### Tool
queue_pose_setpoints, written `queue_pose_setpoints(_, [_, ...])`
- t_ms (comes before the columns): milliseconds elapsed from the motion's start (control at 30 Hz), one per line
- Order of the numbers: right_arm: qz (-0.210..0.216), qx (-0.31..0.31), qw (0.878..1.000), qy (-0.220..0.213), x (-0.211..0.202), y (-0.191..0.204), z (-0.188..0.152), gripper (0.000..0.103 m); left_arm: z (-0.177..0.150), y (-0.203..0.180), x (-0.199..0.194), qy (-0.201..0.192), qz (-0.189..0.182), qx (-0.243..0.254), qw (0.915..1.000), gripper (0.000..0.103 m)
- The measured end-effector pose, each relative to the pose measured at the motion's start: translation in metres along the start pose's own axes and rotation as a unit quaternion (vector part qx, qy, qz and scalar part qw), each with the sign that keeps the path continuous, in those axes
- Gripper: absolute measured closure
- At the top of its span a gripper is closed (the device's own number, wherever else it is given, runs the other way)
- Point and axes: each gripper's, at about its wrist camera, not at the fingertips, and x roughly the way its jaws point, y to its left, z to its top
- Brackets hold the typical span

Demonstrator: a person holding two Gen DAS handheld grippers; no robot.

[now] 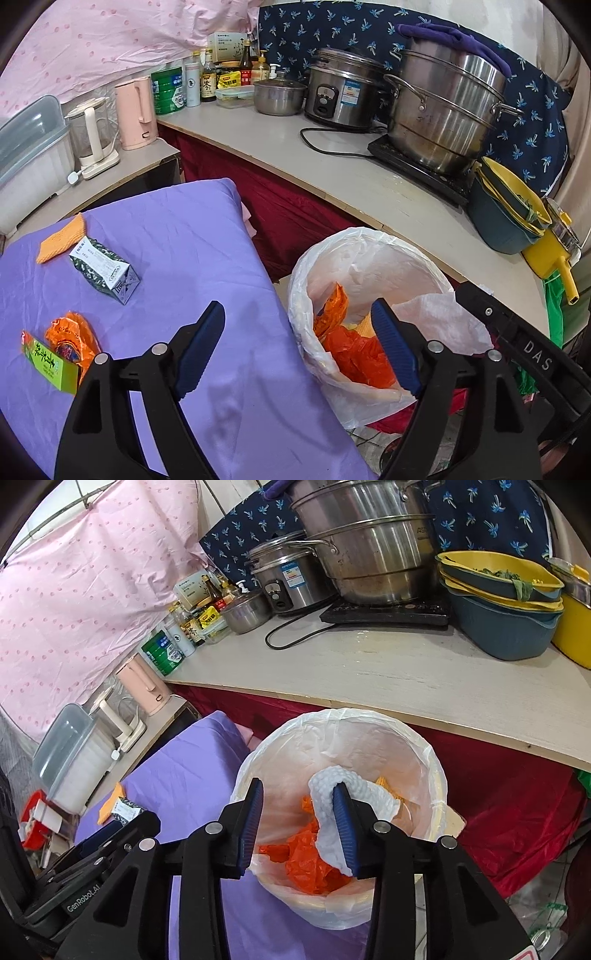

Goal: Collect trash
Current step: 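Carry the tissue and red bag over the bin and open both tools, then withdraw both tools from the bin back over the table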

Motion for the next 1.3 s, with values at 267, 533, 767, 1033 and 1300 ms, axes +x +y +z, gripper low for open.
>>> queue_pose_setpoints(267, [-0.005,0.003,0.999,0.038,0.027,-0.007,-0.001,0.056,-0.004,0.018,-0.012,-0.006,0.005,-0.015,0.9999,0.025])
queue_pose_setpoints(533, [-0.027,0.022,0.996,0.082,0.046,-0.033,-0.043,0.056,-0.015,0.038,-0.013,0.000,0.014,-0.032,0.9994,0.025])
queue_pose_setpoints(767, [-0.038,0.029,0.995,0.091,0.034,-0.045,-0.069,0.056,-0.031,0.049,-0.018,0.008,0.017,-0.043,0.9989,0.025])
queue_pose_setpoints(1033, [-0.023,0.003,0.998,0.058,-0.003,-0.017,-0.067,0.055,-0.051,0.066,-0.032,0.016,0.029,-0.057,0.9978,0.022])
queue_pose_setpoints(1300, [0.013,-0.031,0.998,0.046,-0.015,0.039,-0.068,0.053,-0.070,0.110,-0.054,0.015,0.072,-0.086,0.9936,0.015])
